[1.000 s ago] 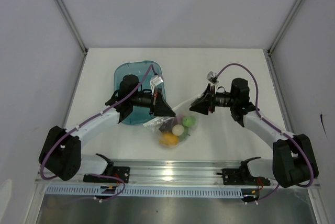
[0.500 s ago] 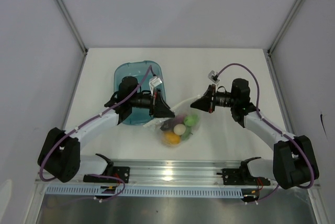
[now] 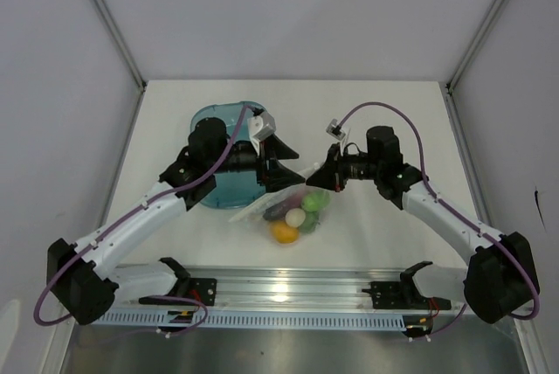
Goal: Place the food in the zip-top bag and seal the zipper
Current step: Zip the zipper food storage bag at the center of the board.
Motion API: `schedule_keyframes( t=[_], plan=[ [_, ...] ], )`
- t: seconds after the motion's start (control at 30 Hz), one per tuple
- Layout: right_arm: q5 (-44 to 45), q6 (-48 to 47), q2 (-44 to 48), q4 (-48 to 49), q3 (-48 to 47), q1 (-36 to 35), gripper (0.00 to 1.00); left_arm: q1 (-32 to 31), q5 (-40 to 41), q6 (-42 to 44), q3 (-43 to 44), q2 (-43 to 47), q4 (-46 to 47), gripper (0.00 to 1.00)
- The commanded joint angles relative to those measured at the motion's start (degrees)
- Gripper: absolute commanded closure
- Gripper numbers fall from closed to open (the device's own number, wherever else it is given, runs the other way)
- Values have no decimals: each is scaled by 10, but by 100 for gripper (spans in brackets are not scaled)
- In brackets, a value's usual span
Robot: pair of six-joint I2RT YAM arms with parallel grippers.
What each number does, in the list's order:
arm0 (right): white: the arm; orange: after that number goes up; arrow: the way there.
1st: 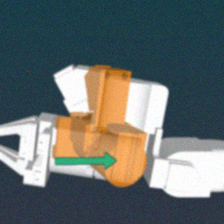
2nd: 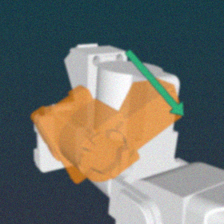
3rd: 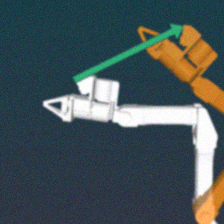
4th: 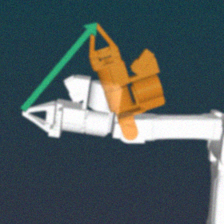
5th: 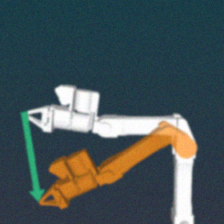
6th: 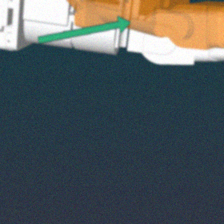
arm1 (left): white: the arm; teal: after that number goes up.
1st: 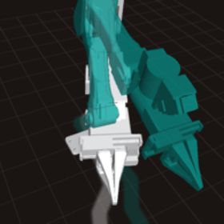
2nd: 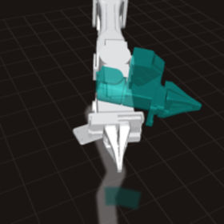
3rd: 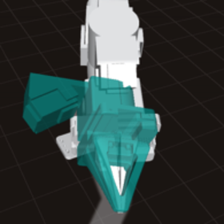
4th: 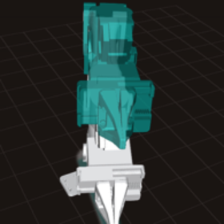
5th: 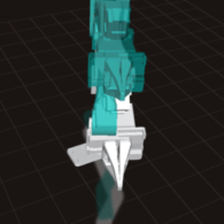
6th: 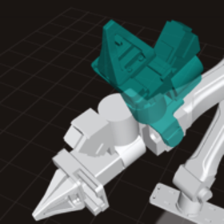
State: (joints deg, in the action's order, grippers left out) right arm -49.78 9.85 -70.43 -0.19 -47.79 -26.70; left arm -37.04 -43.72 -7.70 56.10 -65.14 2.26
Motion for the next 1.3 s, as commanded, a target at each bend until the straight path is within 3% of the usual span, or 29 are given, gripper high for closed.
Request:
schedule_keyframes(
  t=[0.0,0.37,0.6,0.93,1.27],
  plan=[
    [30,-30,21,-52,-28,-15,100,-4,20,48,38,-35,-14,25],
    [34,-28,36,-68,-45,-27,100,-23,22,90,118,-121,-67,33],
    [32,-33,48,-72,-42,-27,100,-22,-28,89,136,-155,-67,49],
    [28,-34,51,-68,-39,-25,100,-22,-49,86,147,-178,-69,47],
    [27,-29,53,-65,-37,-25,100,-22,-71,81,151,-192,-64,74]
  ],
)
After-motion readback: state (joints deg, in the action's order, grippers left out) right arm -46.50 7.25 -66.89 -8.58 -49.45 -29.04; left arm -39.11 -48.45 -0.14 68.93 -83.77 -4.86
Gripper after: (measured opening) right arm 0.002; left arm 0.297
